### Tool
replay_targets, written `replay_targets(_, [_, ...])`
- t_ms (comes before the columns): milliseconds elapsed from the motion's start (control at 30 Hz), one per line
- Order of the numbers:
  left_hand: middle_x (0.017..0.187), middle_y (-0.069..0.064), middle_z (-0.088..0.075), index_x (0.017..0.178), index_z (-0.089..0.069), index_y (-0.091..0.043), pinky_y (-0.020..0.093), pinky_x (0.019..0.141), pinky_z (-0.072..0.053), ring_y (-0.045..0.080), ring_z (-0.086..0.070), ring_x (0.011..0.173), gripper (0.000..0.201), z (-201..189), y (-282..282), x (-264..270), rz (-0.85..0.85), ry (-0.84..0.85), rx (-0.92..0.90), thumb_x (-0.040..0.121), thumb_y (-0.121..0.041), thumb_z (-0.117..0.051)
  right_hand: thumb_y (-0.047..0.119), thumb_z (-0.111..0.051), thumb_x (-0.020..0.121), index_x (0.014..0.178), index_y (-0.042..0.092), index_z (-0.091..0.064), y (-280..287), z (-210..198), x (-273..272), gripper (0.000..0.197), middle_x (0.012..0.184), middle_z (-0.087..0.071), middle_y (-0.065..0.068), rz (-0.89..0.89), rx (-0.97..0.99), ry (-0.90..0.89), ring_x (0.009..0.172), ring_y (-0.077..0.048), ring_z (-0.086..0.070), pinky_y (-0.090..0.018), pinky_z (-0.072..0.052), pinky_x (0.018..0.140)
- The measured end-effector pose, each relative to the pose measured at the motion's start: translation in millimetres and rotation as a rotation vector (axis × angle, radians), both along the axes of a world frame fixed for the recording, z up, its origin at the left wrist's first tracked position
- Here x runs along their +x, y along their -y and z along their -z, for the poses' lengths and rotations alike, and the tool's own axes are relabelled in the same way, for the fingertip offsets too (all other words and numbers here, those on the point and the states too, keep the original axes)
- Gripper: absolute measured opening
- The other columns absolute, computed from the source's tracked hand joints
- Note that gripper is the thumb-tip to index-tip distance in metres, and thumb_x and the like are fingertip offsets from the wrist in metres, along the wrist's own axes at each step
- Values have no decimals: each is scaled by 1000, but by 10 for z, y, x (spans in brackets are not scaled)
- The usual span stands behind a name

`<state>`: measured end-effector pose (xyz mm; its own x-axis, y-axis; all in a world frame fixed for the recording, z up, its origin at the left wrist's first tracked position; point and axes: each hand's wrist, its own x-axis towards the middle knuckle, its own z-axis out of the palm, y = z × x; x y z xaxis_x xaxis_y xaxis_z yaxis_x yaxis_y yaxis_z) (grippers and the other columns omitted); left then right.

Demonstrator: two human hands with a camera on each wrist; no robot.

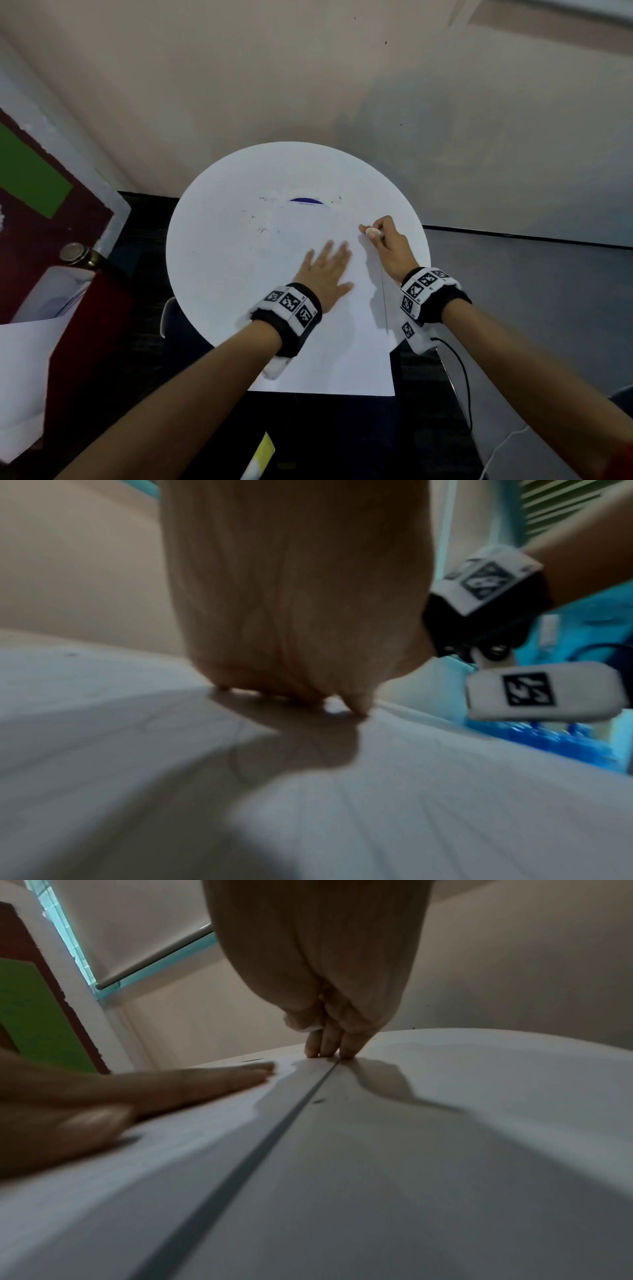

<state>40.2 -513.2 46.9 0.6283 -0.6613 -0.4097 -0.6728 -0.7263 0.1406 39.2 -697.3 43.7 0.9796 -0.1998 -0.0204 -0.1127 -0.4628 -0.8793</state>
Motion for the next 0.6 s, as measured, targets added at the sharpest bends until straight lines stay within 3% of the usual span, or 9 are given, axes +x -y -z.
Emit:
replay_targets(67, [154,16,30,148,20,-3,45,117,5,33,23,143,73,-59,-89,40,-389,-3,95,102,-49,-14,21,-41,100,94,9,-37,-10,10,6,14,111,-62,-13,8,7,4,120,-16,-55,-28,-45,87])
replay_targets(133, [152,22,29,146,20,2,45,117,6,38,23,142,76,-86,-58,-27,-455,32,128,102,-50,-12,20,-42,99,95,9,-38,-16,22,7,13,111,-62,-13,26,11,9,119,-16,-56,-30,-46,90])
replay_targets(267, [157,6,23,152,15,-12,45,117,4,32,22,144,64,-90,160,-205,77,55,-47,104,-45,-12,23,-42,99,94,11,-38,-14,33,6,14,107,-62,-10,30,3,18,119,-17,-56,-38,-48,92])
replay_targets(333, [159,0,21,152,13,-19,43,118,5,27,19,145,60,-40,163,-140,277,-31,-68,104,-43,-14,22,-41,100,94,10,-39,-8,33,2,13,108,-62,-11,31,13,24,119,-15,-56,-33,-48,91])
replay_targets(367, [159,-1,21,152,13,-20,42,117,6,26,19,145,59,-21,122,-61,285,-46,-52,104,-41,-16,20,-41,100,94,9,-39,-9,31,3,13,106,-62,-12,34,19,28,118,-14,-56,-28,-48,89])
replay_targets(400, [159,0,21,152,12,-19,41,117,6,25,19,146,60,-14,56,35,216,-44,-40,105,-40,-17,19,-42,100,94,8,-38,-11,24,5,13,105,-62,-12,34,23,29,117,-13,-57,-22,-47,85])
replay_targets(467, [158,5,24,152,14,-12,41,117,5,27,19,146,65,-47,-135,231,-119,-37,-20,105,-40,-20,18,-42,99,93,8,-39,-27,26,4,13,103,-61,-12,31,32,13,115,-12,-57,-13,-45,80])
replay_targets(533, [156,13,26,150,16,-2,41,117,6,31,21,144,71,-105,-344,370,-445,-41,57,104,-43,-20,19,-42,99,93,8,-39,-13,19,10,13,100,-60,-10,19,39,-9,115,-12,-57,-17,-45,82])
replay_targets(600, [154,19,27,149,16,2,42,117,8,34,23,143,76,-143,-515,424,-528,20,117,103,-47,-20,17,-46,98,93,7,-42,15,-38,42,12,97,-60,-8,3,19,-37,110,-13,-59,-20,-45,81])
